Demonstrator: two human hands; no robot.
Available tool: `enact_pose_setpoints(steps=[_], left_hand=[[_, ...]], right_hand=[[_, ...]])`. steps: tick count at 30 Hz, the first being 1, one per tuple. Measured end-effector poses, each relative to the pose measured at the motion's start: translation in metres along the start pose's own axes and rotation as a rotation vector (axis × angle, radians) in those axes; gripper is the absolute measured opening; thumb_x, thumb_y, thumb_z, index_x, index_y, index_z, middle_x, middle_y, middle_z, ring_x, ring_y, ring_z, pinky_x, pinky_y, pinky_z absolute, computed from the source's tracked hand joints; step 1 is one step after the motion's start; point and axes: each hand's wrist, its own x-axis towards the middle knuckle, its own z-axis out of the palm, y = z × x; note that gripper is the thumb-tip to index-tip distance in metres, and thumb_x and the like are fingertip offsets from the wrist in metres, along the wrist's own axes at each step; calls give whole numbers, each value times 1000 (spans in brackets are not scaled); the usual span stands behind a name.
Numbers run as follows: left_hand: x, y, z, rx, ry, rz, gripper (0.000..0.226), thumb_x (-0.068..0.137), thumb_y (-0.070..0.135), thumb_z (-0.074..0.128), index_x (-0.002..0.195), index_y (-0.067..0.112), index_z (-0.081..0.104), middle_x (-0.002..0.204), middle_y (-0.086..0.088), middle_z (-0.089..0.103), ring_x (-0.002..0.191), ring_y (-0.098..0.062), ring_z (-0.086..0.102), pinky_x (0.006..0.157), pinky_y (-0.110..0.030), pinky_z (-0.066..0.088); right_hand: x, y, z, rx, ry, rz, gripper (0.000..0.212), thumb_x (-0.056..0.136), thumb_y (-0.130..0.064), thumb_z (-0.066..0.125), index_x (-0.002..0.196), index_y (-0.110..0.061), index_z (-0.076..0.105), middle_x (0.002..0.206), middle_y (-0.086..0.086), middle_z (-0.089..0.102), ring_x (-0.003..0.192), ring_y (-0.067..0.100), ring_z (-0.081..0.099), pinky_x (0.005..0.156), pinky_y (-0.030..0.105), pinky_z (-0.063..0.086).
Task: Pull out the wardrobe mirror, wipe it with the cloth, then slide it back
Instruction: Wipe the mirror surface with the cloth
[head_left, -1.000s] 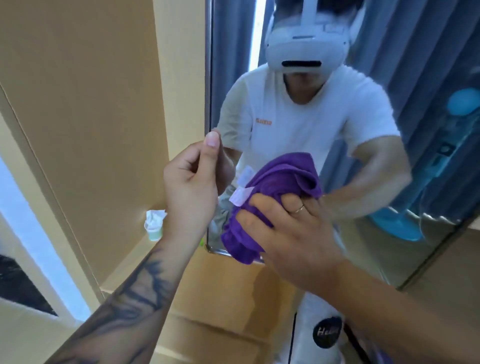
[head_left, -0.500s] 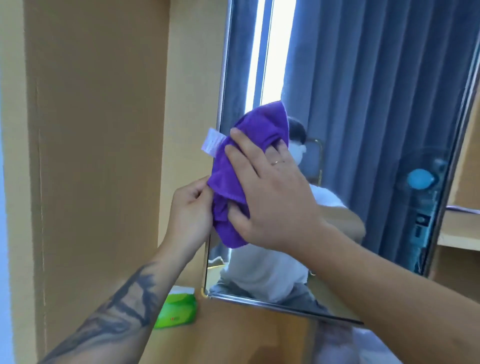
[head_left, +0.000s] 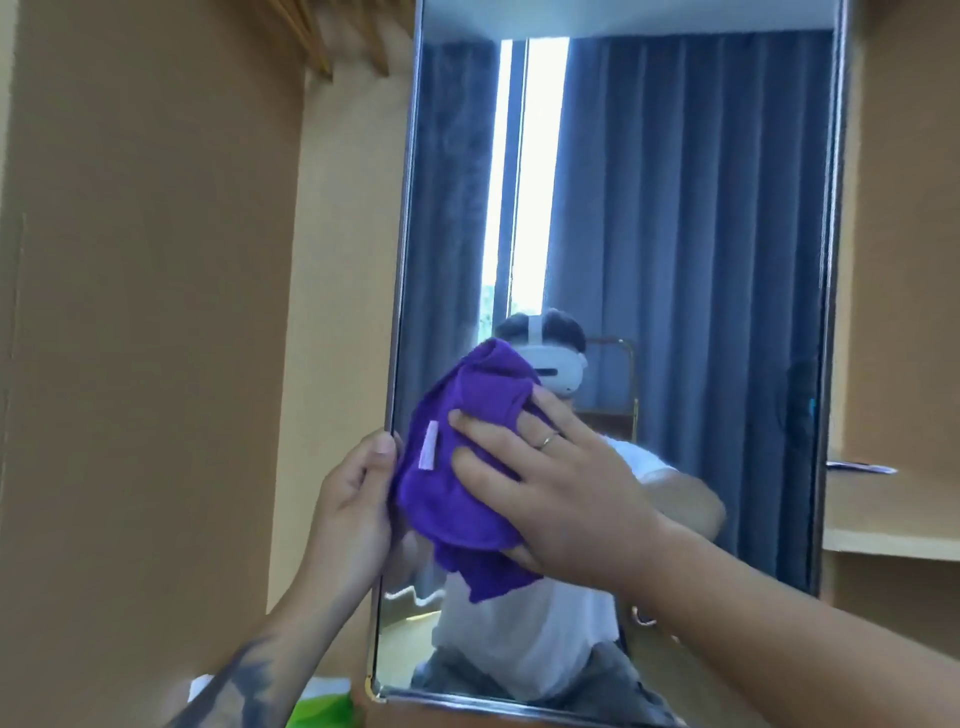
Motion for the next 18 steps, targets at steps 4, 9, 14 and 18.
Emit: enact_pose_setpoints(steps=[4, 9, 14, 18], left_hand=[[-6, -11, 14, 82, 121, 80, 45, 115, 26, 38, 73, 10, 39, 53, 8, 40, 47, -5, 37, 44, -9, 31], [-10, -16, 20, 96, 196, 165, 50, 116, 19, 37, 67, 28, 41, 48, 20, 39, 42, 4, 38, 42, -4, 33], [-6, -27, 10, 79, 173, 110, 46, 107, 55, 43, 68, 30, 41, 53, 5, 35, 49, -17, 32, 47, -26, 30], [-4, -32, 7, 34, 163, 83, 48, 103, 62, 47, 69, 28, 41, 55, 1, 33, 52, -19, 30, 49, -32, 32]], right_hand=[[-47, 41, -4, -31, 62, 74, 50, 87, -45, 67, 127, -15, 71, 151, 14, 58, 120, 39, 66, 114, 59, 43], [-116, 69, -10, -3, 120, 270, 56, 92, -44, 59, 139, -14, 54, 154, 17, 48, 131, 46, 53, 109, 66, 44], [-124, 52, -6, 101, 248, 648, 57, 86, -41, 57, 137, -15, 55, 154, 14, 44, 130, 58, 46, 98, 68, 47], [-70, 9, 5, 56, 281, 762, 64, 80, -52, 62, 130, -14, 69, 152, 19, 48, 131, 50, 43, 115, 67, 32]])
